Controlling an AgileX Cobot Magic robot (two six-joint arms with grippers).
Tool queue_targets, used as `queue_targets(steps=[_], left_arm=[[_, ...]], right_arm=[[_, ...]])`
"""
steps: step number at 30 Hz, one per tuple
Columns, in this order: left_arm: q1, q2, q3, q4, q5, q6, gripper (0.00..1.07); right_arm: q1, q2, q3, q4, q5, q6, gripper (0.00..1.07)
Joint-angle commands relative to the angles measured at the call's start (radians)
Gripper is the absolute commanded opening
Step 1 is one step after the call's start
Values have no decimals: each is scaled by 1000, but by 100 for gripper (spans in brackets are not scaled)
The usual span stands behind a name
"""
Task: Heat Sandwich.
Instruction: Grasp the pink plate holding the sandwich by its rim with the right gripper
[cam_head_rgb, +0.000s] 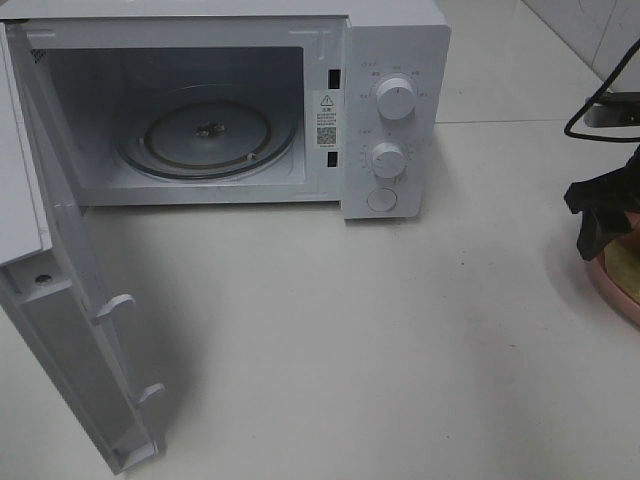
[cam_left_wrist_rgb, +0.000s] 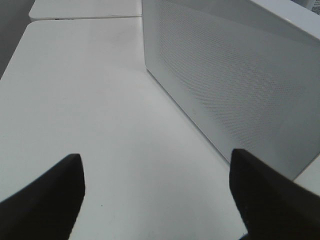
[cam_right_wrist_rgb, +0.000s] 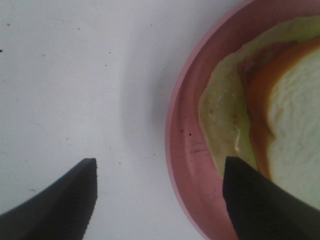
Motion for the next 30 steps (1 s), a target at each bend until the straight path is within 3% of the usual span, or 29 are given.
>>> queue_targets(steps=[1,30], left_arm=[[-3,-4,1,-3,-2,-5,76],[-3,-4,1,-3,-2,-5,76]], right_arm=[[-1,29,12,6,-7,8,70],[-1,230,16,-5,-122,9,61]])
